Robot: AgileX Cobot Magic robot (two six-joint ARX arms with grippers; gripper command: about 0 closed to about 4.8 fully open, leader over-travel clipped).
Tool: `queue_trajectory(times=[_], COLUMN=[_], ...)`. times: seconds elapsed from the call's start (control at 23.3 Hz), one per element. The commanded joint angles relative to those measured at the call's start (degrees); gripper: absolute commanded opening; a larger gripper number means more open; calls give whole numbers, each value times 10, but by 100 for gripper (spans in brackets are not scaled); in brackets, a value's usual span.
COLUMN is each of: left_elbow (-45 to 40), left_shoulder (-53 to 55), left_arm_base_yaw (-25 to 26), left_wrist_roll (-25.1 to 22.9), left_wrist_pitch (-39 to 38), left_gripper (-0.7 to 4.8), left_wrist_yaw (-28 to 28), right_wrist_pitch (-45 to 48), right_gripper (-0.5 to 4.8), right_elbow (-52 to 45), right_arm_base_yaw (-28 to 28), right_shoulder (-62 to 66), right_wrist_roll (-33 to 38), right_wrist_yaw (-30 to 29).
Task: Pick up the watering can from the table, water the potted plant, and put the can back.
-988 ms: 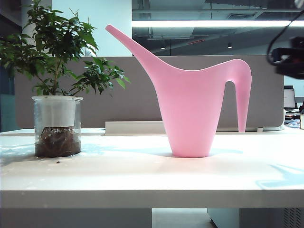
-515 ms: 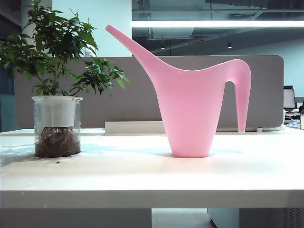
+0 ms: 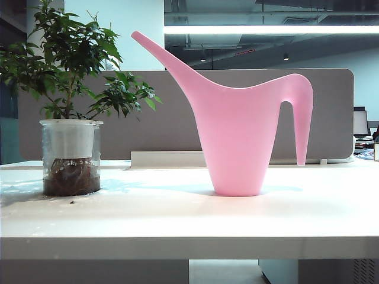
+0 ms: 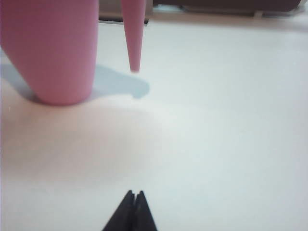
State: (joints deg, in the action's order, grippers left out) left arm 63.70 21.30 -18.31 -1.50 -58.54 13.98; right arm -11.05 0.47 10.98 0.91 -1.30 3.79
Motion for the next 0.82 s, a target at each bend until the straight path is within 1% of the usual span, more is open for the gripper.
queue_trajectory(times=[0.04,0.69,0.73,0.77,0.82], left_elbow=[2,1,0,-2,-7], left_shoulder=[0,0,0,-2,-3], left_arm_base_yaw=[0,0,0,0,0], left_wrist_roll=[-2,-2,-13,-64,-88], left_wrist_pitch=[7,7,8,10,13], left_gripper=[-5,-5,-5,-5,-5], left_wrist_yaw=[2,2,3,-4,-12], right_wrist_pitch=[10,9,9,9,9], right_gripper=[-5,-5,-5,-5,-5], right_elbow=[-4,-4,-4,-4,-4], right_arm_base_yaw=[1,2,2,2,2], right_shoulder=[-7,-8,-8,-8,-8], right_wrist_roll=[0,1,1,1,1], right_wrist_yaw=[4,1,1,1,1])
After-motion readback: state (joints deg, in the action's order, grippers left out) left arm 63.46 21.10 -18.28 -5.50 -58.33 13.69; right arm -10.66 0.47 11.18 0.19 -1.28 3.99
